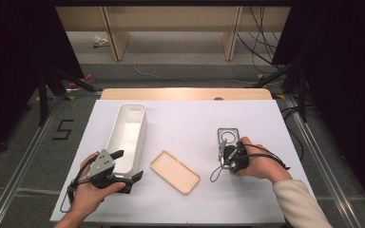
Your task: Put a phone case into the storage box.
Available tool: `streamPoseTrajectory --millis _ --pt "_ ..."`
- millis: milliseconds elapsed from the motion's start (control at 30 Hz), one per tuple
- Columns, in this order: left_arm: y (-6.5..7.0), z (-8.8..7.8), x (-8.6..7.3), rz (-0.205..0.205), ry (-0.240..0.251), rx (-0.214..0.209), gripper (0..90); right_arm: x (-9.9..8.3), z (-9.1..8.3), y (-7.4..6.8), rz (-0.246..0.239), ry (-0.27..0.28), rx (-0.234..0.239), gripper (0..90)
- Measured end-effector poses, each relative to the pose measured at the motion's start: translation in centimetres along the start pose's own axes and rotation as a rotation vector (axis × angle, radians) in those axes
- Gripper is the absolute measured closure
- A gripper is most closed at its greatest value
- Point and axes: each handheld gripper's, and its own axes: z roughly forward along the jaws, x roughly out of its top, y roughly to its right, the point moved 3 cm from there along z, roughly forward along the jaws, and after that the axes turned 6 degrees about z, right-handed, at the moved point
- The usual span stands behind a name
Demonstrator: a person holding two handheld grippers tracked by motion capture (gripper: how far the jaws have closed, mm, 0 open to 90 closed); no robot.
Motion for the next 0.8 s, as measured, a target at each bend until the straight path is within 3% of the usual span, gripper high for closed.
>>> streamPoseTrajectory --millis 133,200,400,800 --pt "0.02 0.01 0.0 0.0 -0.001 -0.001 0.6 0.07 -0.06 -0.19 -0.011 -0.007 0.016 50.5" --pt "0.03 0.01 0.01 -0.001 0.0 0.0 0.6 0.16 -0.09 -0.39 -0.026 -0.014 0.033 59.0" --pt "0.04 0.01 0.01 -0.001 0.0 -0.001 0.8 0.25 -0.19 -0.79 -0.047 -0.039 0.064 72.9" --pt "0.06 0.02 0.02 -0.001 0.0 -0.001 0.8 0.12 -0.26 -0.94 -0.037 -0.055 0.094 84.4"
